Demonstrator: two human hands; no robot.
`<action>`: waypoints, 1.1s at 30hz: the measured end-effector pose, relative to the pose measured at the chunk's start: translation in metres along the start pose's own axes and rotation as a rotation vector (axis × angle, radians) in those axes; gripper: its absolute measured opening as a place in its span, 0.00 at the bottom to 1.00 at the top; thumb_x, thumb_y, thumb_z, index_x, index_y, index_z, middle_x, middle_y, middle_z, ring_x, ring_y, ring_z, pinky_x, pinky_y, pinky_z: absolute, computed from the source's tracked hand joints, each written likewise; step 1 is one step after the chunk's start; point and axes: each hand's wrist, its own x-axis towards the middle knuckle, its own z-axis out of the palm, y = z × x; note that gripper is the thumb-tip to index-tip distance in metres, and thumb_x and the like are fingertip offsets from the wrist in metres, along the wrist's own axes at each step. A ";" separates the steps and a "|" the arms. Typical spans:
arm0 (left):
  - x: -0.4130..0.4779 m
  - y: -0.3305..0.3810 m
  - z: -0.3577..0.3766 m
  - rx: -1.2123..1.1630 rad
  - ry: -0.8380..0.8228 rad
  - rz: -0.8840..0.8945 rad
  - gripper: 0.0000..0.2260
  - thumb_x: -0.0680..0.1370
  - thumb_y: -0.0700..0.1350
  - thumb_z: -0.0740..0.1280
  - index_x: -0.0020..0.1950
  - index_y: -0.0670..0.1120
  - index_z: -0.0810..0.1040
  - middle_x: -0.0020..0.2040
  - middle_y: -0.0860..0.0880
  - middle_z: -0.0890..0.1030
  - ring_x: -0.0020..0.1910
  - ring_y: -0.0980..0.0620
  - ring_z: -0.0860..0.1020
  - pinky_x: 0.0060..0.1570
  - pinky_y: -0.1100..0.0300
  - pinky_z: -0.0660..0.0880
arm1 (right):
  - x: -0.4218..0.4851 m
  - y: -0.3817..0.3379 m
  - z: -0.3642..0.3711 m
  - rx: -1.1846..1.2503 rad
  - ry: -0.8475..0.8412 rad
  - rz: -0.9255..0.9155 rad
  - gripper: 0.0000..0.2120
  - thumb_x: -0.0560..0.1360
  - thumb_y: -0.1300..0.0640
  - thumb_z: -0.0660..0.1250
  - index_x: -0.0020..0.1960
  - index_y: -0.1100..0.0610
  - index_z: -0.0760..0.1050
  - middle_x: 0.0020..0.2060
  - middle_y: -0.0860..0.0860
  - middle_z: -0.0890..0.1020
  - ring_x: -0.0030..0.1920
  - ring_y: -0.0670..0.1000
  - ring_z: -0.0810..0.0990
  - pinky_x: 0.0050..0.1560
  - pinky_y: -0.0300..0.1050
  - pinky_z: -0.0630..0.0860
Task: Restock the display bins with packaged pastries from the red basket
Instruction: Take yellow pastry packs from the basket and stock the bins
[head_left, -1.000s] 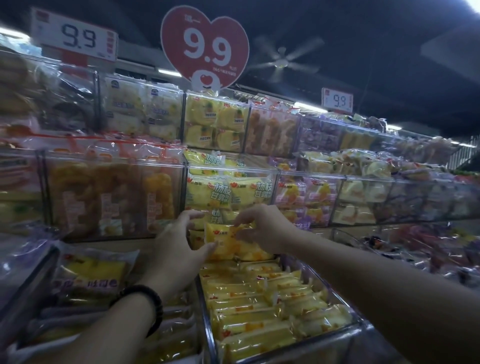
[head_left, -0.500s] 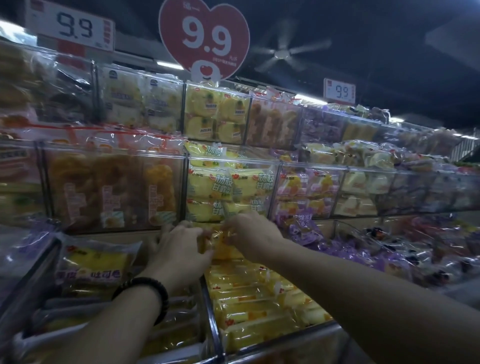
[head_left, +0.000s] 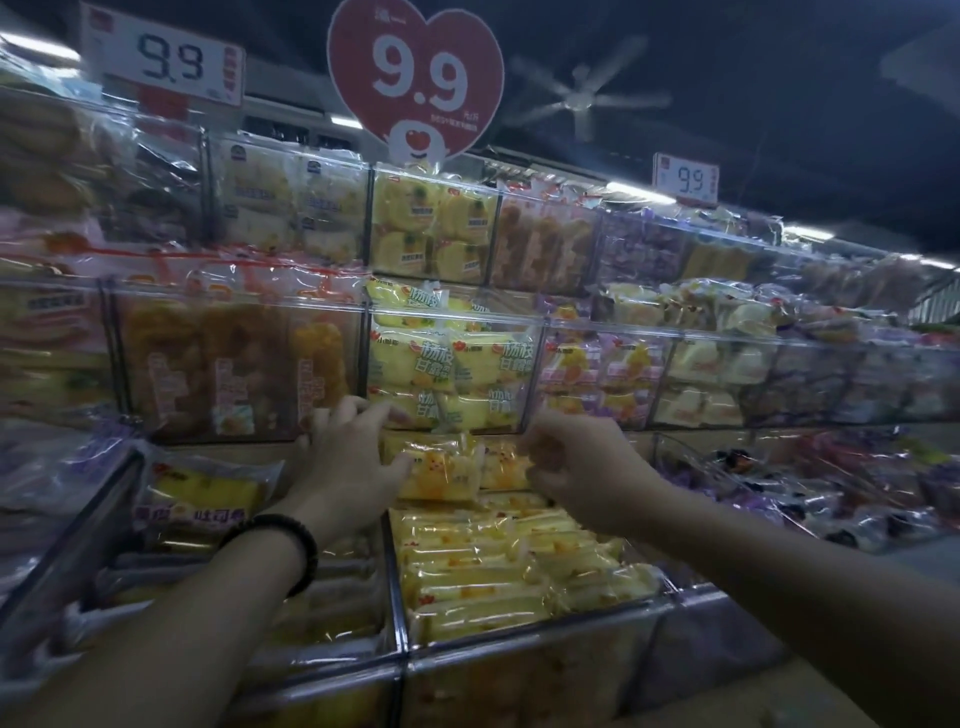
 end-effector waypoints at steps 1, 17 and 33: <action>-0.002 0.007 -0.003 -0.001 0.010 0.044 0.13 0.78 0.54 0.72 0.60 0.65 0.74 0.61 0.57 0.70 0.67 0.48 0.66 0.66 0.45 0.65 | -0.012 0.000 -0.007 -0.001 -0.012 -0.006 0.10 0.78 0.57 0.73 0.58 0.48 0.81 0.49 0.43 0.82 0.49 0.41 0.81 0.53 0.43 0.83; -0.271 0.043 0.046 -0.146 -0.794 0.084 0.05 0.78 0.61 0.70 0.50 0.63 0.79 0.45 0.65 0.83 0.45 0.66 0.80 0.46 0.61 0.80 | -0.242 -0.012 0.085 0.397 -0.230 0.247 0.05 0.77 0.47 0.71 0.46 0.47 0.81 0.36 0.47 0.85 0.37 0.44 0.83 0.40 0.47 0.81; -0.343 -0.044 0.138 0.257 -1.483 -0.057 0.20 0.83 0.62 0.63 0.73 0.57 0.73 0.68 0.53 0.76 0.66 0.51 0.75 0.61 0.59 0.72 | -0.404 0.035 0.262 0.152 -0.954 0.636 0.26 0.77 0.42 0.60 0.68 0.56 0.80 0.67 0.57 0.81 0.67 0.57 0.79 0.61 0.43 0.72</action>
